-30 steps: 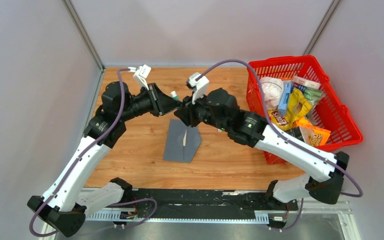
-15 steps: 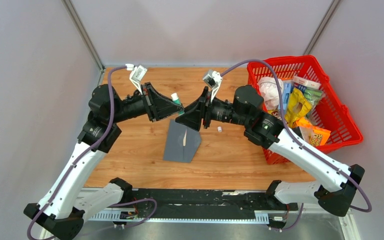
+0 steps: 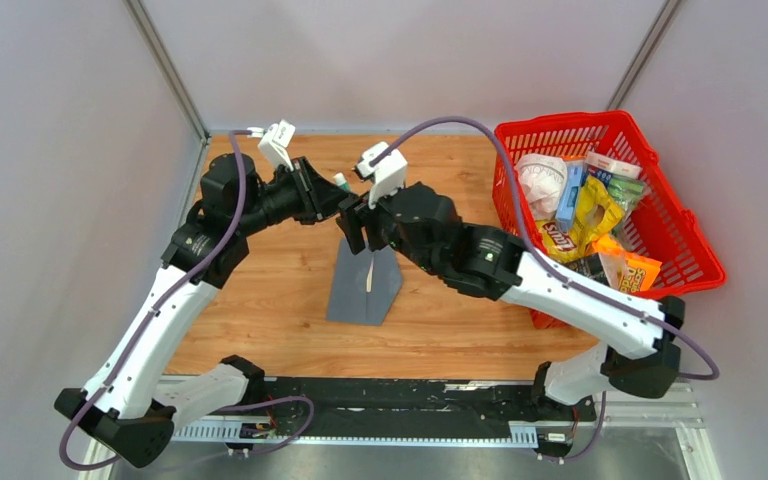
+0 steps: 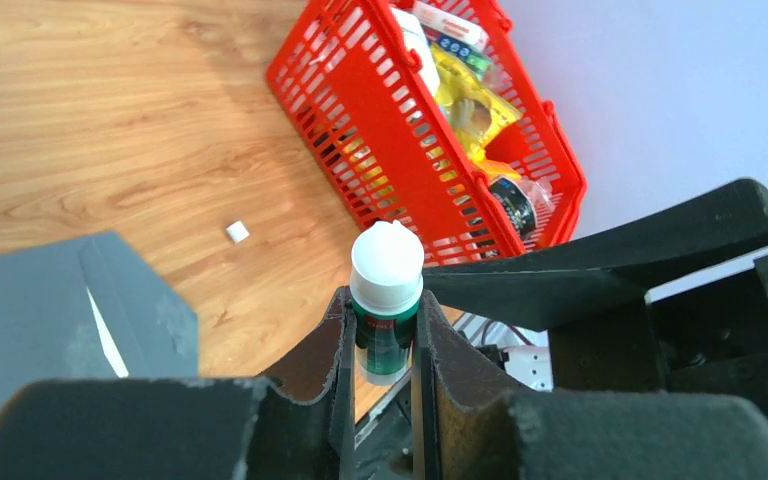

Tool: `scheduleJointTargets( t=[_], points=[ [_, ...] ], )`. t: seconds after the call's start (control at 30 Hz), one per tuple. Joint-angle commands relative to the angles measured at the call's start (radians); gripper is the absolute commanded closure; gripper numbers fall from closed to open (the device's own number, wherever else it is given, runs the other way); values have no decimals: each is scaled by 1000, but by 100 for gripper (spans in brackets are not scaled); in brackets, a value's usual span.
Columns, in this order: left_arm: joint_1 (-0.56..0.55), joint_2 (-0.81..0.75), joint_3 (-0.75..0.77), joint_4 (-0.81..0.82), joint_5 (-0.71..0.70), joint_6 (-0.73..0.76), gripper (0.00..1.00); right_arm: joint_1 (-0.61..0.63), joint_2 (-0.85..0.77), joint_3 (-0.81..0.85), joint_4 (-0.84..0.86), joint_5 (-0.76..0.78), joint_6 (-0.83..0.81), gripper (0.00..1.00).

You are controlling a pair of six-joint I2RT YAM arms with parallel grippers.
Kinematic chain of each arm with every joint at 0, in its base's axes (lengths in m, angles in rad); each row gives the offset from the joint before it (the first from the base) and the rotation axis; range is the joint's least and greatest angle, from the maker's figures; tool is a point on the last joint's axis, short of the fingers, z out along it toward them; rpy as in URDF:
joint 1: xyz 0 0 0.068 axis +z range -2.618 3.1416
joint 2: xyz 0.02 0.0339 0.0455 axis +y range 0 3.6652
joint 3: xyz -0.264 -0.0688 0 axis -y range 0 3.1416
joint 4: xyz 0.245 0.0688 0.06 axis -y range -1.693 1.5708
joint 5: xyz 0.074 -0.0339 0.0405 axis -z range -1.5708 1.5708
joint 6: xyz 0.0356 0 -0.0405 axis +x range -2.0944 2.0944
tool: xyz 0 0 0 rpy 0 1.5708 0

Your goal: Place the letter into the envelope and seal it

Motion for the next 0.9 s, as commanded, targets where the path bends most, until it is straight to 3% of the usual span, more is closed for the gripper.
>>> scheduleJointTargets(
  t=[0.0, 0.23, 0.4, 0.57, 0.87],
  points=[
    [4, 7, 44, -18, -44, -34, 100, 22, 91, 110, -100, 267, -92, 35],
    [4, 7, 41, -6, -18, -37, 100, 24, 157, 196, -140, 269, -135, 40],
    [3, -12, 18, -6, -5, -21, 100, 21, 114, 190, -125, 199, -147, 65],
    [3, -42, -21, 48, 11, -15, 100, -22, 14, 103, -64, -103, -89, 77],
    [3, -97, -65, 231, 169, 12, 100, -196, -165, -163, 243, -793, 165, 78]
  ],
)
